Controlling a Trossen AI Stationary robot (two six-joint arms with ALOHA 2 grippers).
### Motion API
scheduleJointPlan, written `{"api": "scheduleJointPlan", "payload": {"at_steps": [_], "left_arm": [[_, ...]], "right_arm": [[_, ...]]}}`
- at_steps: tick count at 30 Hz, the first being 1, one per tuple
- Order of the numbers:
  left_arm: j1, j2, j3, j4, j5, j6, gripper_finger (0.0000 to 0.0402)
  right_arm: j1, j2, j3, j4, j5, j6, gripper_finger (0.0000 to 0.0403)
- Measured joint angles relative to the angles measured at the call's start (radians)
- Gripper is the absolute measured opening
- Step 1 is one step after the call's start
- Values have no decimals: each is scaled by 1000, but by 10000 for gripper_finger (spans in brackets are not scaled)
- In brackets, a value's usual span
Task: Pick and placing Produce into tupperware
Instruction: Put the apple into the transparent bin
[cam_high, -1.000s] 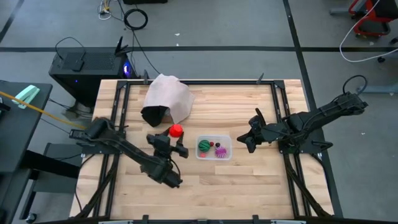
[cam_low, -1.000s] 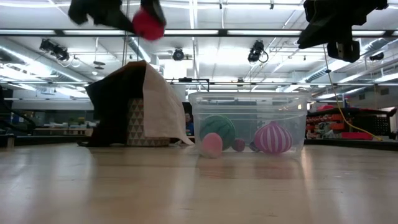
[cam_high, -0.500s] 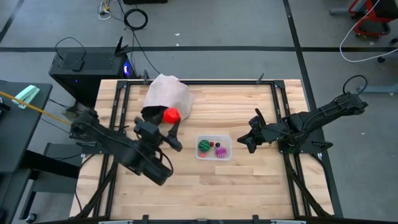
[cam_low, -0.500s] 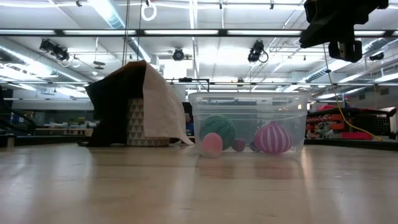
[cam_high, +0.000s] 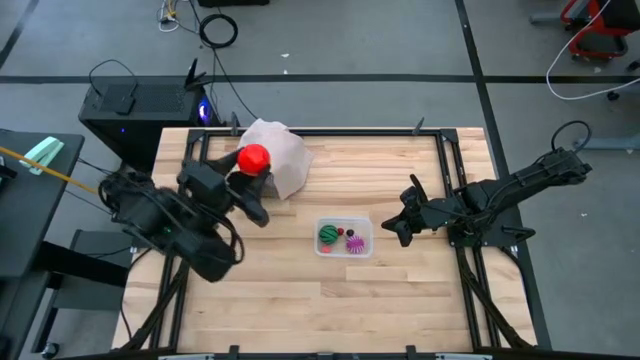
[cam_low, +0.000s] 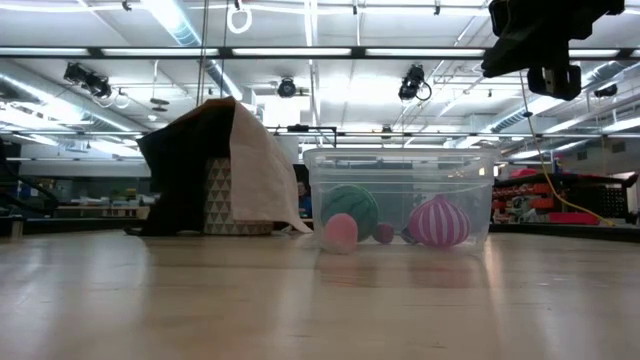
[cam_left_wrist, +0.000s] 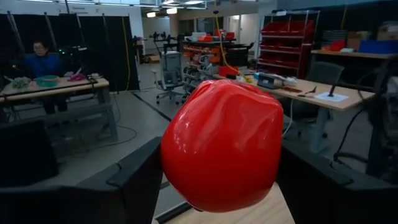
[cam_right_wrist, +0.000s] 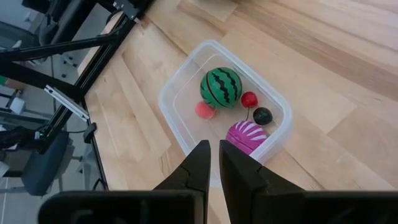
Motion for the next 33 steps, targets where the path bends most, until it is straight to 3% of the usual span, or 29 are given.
{"api": "scheduleJointPlan", "payload": {"at_steps": [4,8,11,16,22,28,33], "left_arm": [[16,-3,30,257,82,357,275],[76,-2,24,648,326,813,277],[143,-3,25,857,528,1004,274],[269,-3,24,988,831,1062,276],[429,-1,24,1032,1193,990,274],[576,10,24,947,1403,906,278],[661,52,23,895,1512,863,274]], "right_arm": [[0,0,0,0,0,-2,41],[0,0,0,0,0,-3,41],[0,0,0,0,0,-3,41],[0,0,0,0,0,-3,41],[0,0,0,0,0,-3,41],[0,0,0,0,-18,-3,41],[0,0,0,-1,-41,-3,41]]}}
